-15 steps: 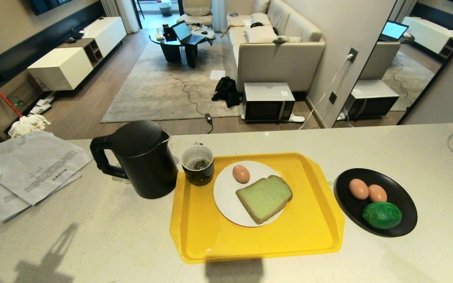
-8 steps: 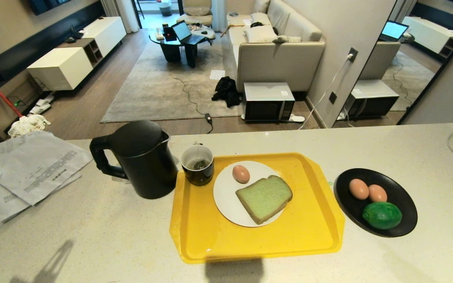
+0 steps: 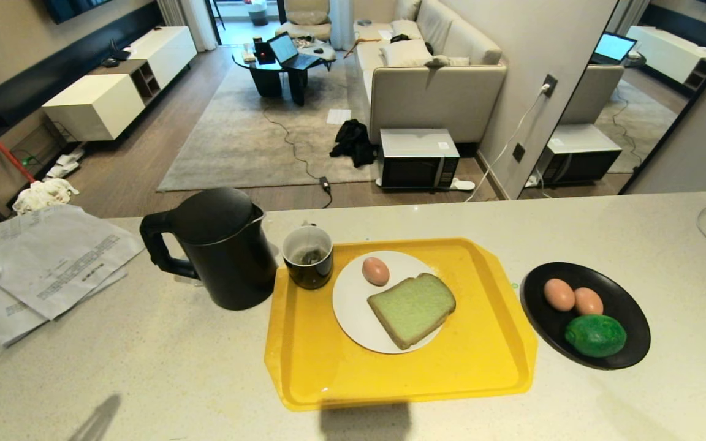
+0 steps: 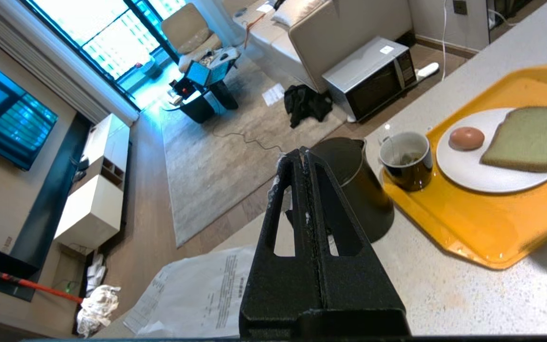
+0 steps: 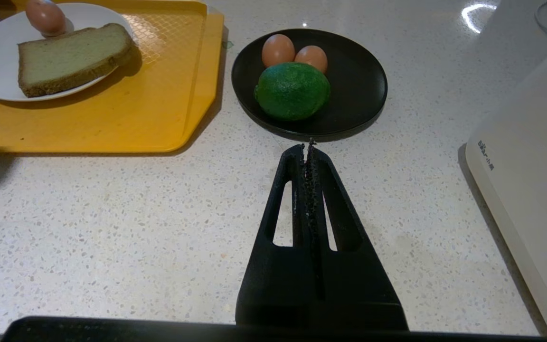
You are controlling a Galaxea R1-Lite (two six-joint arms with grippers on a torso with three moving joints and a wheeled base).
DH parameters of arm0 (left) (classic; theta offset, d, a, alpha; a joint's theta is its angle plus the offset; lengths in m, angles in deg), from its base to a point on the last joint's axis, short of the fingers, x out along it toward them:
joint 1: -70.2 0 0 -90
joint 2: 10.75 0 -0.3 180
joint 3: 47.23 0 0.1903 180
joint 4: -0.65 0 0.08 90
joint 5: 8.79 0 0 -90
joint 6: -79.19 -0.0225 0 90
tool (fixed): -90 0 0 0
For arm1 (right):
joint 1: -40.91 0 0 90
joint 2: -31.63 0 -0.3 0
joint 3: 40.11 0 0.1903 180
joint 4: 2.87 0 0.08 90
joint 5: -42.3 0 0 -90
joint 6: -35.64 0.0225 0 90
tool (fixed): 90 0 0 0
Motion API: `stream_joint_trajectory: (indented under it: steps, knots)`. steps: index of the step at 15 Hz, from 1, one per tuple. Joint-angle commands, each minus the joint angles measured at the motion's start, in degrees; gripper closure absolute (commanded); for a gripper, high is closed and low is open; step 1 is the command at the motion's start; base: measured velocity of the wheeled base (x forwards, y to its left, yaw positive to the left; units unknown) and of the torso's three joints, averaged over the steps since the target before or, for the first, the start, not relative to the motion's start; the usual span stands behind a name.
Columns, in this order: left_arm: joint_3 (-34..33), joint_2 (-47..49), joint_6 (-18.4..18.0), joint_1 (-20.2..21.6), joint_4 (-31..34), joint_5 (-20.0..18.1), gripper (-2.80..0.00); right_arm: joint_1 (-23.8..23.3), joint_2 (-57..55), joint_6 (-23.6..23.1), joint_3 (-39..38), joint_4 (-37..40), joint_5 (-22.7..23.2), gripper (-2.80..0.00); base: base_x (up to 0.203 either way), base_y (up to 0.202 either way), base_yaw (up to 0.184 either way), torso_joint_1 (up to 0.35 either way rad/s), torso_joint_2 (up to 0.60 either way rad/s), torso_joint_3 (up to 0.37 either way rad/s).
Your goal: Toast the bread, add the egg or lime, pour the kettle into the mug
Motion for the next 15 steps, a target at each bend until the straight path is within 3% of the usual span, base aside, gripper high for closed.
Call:
stream_joint_trajectory:
  steps: [1,4,7,11,15]
  knots:
    - [-3.2,-2.8,-0.7,0.0,0.3,0.0,0.0,0.0,0.0,0.0,0.0,-0.1,0.0,0.0,0.0,0.0,0.0,0.0,0.0,0.0]
    - [-11.5,-9.5,-0.4,-0.2,0.0,1.5,0.0,0.0,0.0,0.0,0.0,0.0,0.0,0.0,0.0,0.0,0.0,0.0,0.0,0.0]
    - [-17.3,-14.7,1.5,-1.6,-0.3,7.4,0.0,0.0,0.0,0.0,0.0,-0.1,0.0,0.0,0.0,0.0,0.0,0.0,0.0,0.0]
    - [-27.6,-25.4,3.0,-2.6,-1.3,11.1,0.0,0.0,0.0,0.0,0.0,-0.1,0.0,0.0,0.0,0.0,0.0,0.0,0.0,0.0]
    - [-43.2,-27.5,9.6,-2.8,-15.2,11.4,0.0,0.0,0.0,0.0,0.0,-0.1,0.0,0.0,0.0,0.0,0.0,0.0,0.0,0.0]
